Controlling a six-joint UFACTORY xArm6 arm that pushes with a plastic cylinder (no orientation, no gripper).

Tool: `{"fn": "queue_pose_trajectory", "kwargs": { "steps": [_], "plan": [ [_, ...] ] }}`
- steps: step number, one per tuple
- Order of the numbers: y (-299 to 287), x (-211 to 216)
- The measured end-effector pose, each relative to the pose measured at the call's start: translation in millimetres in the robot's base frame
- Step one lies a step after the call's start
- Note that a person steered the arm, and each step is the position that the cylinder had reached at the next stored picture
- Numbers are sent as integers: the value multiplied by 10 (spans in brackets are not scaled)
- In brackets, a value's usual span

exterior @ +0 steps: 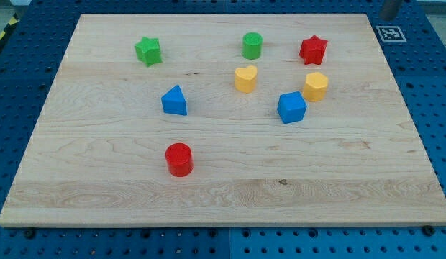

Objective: Point at the yellow hexagon

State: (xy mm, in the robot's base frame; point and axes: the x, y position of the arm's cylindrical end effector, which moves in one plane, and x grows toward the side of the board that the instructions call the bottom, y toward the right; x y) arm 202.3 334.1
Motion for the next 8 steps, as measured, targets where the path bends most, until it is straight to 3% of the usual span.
{"fn": "queue_pose_trajectory", "kwargs": {
  "steps": [2, 3, 4, 7, 8],
  "plan": [
    [1, 15],
    [-13, 377],
    [50, 1139],
    [50, 1445],
    [-275, 1670]
  ]
}}
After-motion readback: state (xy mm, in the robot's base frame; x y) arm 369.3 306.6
